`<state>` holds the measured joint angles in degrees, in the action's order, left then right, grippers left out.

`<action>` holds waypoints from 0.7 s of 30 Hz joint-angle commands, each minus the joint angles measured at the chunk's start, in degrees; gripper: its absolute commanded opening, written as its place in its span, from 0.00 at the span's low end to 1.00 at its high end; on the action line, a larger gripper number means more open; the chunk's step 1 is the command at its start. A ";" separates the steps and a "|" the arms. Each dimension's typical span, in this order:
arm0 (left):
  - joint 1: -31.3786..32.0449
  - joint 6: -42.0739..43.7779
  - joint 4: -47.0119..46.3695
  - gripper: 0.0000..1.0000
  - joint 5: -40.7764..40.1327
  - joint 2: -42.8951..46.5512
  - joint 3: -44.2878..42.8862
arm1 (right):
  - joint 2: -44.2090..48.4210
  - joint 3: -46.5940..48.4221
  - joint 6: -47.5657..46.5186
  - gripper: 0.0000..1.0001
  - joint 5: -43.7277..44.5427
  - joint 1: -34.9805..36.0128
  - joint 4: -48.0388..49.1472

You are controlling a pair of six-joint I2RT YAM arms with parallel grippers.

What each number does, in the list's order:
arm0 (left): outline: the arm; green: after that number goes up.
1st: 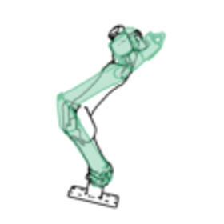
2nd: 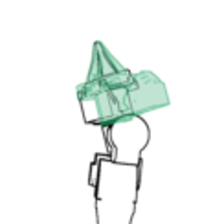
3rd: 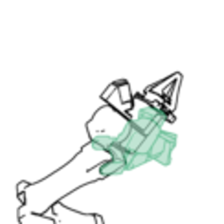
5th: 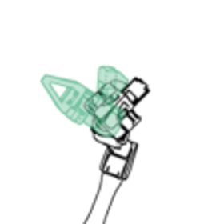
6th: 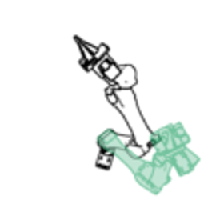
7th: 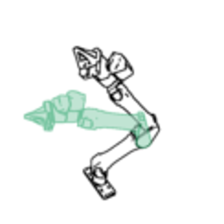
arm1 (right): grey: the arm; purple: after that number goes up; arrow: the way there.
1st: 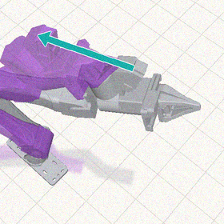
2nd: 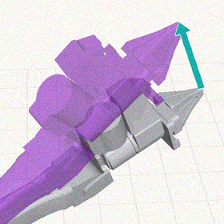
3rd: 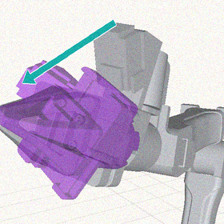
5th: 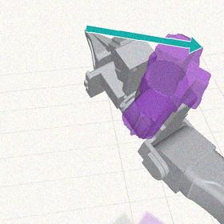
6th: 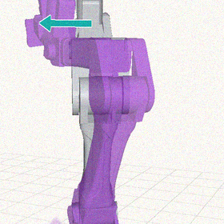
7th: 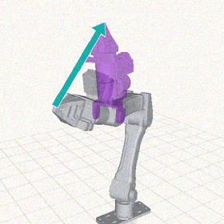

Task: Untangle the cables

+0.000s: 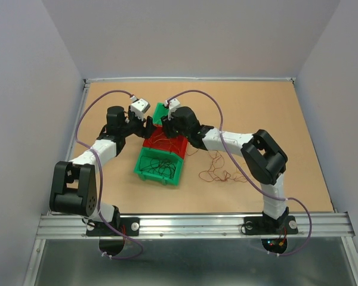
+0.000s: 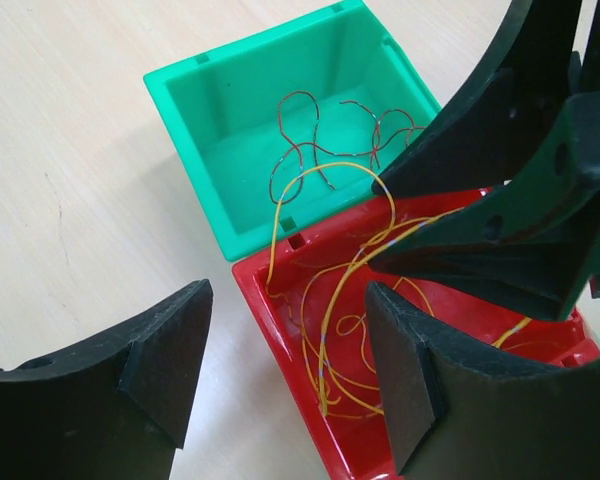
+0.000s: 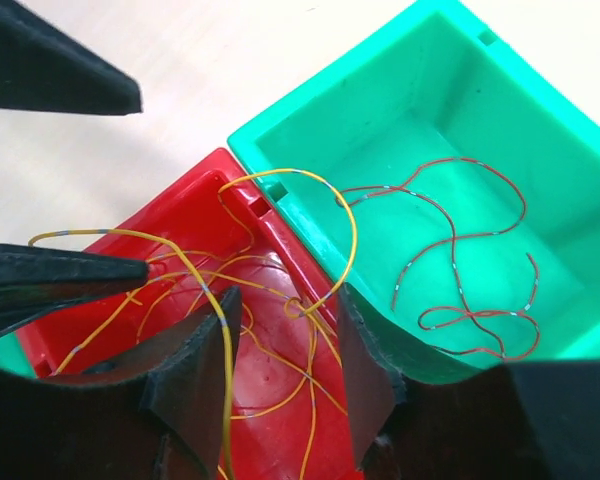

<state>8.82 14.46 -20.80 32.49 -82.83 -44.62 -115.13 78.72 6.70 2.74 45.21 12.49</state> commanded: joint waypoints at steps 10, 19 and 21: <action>-1.35 -0.04 -2.14 0.70 1.34 -0.14 0.15 | 0.78 -1.09 -4.41 0.00 -8.79 0.49 1.66; -2.05 0.74 -1.62 0.70 3.63 0.38 0.41 | -7.37 -2.52 -1.53 0.01 -12.14 -1.17 -1.50; -2.05 1.54 -1.44 0.70 3.81 0.39 0.59 | -9.75 -1.29 -0.11 0.01 -13.98 -2.32 -2.82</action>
<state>7.01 14.59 -20.97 34.09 -83.83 -44.60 -119.57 76.12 3.88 -7.01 44.69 12.43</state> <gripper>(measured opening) 0.706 0.019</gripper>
